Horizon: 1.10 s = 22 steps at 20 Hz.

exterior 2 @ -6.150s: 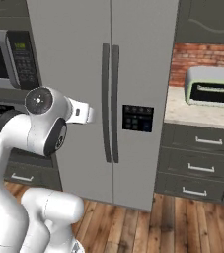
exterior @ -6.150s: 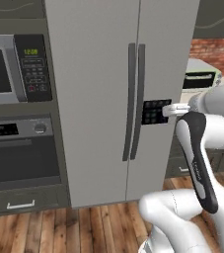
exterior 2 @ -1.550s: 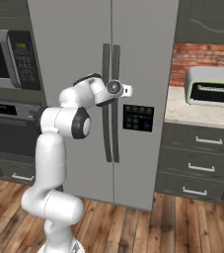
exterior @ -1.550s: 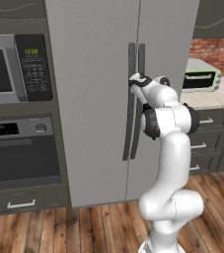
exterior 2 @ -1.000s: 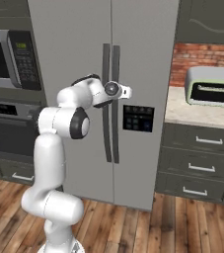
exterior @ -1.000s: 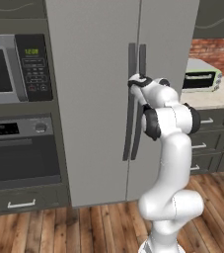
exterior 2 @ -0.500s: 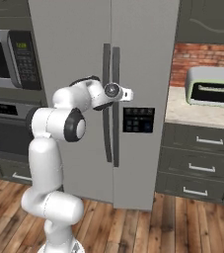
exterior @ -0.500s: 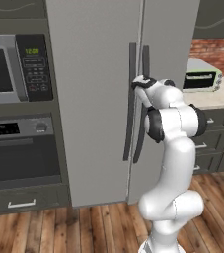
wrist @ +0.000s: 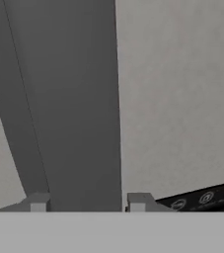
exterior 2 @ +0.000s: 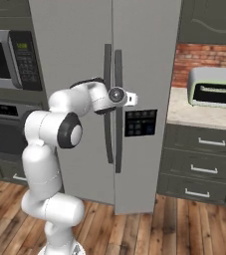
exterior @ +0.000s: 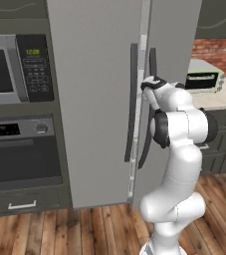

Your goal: Retrieve the fish from the fridge and place it on the saucepan with marinade on the stove.

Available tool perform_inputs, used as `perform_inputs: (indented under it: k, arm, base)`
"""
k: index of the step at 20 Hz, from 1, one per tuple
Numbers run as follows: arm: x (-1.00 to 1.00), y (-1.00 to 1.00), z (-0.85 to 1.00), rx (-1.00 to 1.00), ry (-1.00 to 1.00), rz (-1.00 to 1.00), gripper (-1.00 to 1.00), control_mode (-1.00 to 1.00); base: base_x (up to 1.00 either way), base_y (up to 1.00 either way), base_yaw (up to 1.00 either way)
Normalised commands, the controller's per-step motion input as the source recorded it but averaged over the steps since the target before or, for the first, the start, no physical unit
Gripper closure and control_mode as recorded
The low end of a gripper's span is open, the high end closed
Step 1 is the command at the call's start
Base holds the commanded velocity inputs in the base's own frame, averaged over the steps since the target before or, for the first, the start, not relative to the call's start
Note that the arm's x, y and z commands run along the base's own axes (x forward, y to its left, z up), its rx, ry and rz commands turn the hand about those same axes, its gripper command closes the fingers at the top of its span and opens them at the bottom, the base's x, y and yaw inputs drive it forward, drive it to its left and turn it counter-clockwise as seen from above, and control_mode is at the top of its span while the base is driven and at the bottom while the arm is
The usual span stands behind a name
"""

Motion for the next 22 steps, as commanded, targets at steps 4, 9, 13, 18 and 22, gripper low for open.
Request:
perform_inputs:
  k: [4,9,13,18,22]
  arm:
    - [-0.49,-0.56,0.0,0.0,0.0,0.03,1.0,-1.0]
    - [-0.41,-0.49,0.0,0.0,0.0,0.04,1.0,-1.0]
    - [-0.34,-0.42,-0.02,0.0,0.0,0.05,1.0,-1.0]
    - [-0.31,-0.41,-0.03,0.0,0.0,0.05,1.0,-1.0]
    - [-0.33,-0.41,-0.06,0.0,0.0,0.07,1.0,-1.0]
  base:
    - [0.0,0.0,0.0]
    - [0.0,0.0,0.0]
    - [0.0,0.0,0.0]
    - [0.0,0.0,0.0]
    - [0.0,0.0,0.0]
